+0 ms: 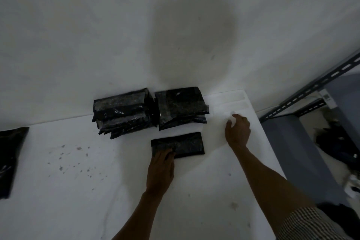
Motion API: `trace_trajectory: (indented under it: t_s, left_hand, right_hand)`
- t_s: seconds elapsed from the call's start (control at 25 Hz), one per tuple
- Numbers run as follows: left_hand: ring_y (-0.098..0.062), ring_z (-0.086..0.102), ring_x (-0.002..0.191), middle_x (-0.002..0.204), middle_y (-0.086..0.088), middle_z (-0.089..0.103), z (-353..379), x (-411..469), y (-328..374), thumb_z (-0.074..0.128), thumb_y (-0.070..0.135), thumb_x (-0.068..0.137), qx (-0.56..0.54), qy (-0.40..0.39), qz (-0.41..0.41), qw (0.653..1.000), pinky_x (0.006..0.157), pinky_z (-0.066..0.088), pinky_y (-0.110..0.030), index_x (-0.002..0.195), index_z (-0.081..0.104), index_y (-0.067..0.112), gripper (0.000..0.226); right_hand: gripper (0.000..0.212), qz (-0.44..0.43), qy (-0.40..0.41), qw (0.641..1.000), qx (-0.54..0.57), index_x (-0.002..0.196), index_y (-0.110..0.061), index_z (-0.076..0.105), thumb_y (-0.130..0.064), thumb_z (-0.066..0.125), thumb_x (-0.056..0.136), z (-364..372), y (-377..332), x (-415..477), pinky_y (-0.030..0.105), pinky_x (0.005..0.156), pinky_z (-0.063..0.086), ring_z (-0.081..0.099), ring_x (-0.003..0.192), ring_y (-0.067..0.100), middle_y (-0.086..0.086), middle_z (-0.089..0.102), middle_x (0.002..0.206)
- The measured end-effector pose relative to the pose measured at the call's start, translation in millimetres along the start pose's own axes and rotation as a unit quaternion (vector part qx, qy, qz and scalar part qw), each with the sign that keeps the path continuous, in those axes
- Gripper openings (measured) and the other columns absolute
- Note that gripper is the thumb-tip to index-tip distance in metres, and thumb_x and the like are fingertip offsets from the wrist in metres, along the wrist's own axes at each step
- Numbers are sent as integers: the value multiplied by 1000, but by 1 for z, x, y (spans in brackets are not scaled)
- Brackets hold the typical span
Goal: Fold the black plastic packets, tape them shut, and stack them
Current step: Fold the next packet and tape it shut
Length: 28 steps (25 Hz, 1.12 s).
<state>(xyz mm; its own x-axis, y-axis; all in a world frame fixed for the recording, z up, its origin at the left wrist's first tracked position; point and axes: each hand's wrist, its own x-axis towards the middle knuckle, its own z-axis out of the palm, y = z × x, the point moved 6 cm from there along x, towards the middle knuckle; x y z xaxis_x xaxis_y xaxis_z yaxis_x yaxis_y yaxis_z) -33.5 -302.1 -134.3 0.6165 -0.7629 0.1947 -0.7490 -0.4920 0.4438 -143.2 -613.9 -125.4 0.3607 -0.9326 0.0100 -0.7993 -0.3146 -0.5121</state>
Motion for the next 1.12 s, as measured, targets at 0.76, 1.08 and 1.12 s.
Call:
trace_trajectory:
  t_s: [0.76, 1.08, 1.12]
  left_hand:
    - [-22, 60, 111, 121, -5, 63, 14, 7, -6, 50, 27, 94, -1, -7, -33, 999, 95, 39, -26, 114, 70, 11, 33]
    - [-24, 59, 112, 122, -7, 63, 14, 13, -5, 52, 24, 94, -1, 0, -16, 1000, 93, 42, -30, 114, 70, 9, 31]
    - [-24, 59, 112, 123, -7, 63, 14, 13, -5, 52, 24, 94, -1, 1, -15, 1000, 94, 43, -30, 115, 70, 9, 31]
  right_hand:
    - [29, 160, 6, 986, -42, 118, -16, 67, -13, 53, 93, 2, 4, 141, 47, 99, 45, 55, 116, 35, 15, 59, 125]
    - [29, 152, -9, 983, -101, 119, -2, 64, -13, 49, 97, -2, -2, 148, 51, 102, 43, 54, 119, 37, 19, 58, 126]
    - [28, 151, -11, 984, -98, 119, -3, 64, -13, 49, 97, -1, -2, 148, 52, 101, 43, 54, 119, 37, 19, 58, 125]
